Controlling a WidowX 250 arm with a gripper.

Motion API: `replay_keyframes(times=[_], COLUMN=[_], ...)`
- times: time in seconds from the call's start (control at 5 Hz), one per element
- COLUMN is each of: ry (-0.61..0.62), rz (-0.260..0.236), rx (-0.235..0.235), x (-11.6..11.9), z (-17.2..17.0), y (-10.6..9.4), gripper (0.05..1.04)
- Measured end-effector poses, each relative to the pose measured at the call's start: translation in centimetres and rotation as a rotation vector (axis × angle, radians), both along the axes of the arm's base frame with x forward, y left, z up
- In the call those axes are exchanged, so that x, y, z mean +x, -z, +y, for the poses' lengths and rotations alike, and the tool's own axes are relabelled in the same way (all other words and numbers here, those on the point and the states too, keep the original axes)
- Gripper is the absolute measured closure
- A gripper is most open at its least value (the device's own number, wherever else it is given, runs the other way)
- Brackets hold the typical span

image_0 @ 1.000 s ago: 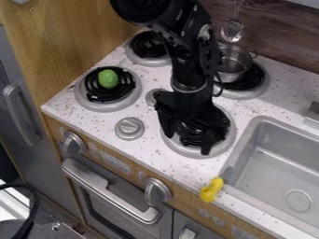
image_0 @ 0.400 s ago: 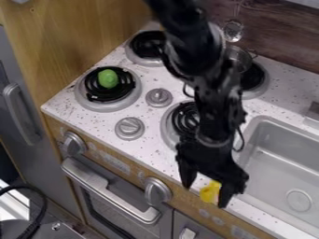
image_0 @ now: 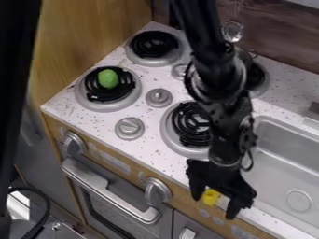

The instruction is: Get the yellow knife and put it in the middle of the burners

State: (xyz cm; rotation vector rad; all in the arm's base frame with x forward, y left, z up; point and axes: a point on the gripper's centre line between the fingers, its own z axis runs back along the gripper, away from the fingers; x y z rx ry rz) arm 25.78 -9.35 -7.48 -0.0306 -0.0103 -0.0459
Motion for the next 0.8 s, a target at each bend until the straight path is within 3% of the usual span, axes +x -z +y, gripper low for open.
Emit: replay_keyframes(times=[0.2,0.6,0.8], ry=[0.003,0.001,0.046], rz=[-0.052,-0.045,-0.137], rx=[0.003,0.021,0.046], x=[1.8,2.0,4.1], z=[0.2,1.3,2.6], y=[0.2,0.0,-2.5], gripper=[0.136,0.662,0.753])
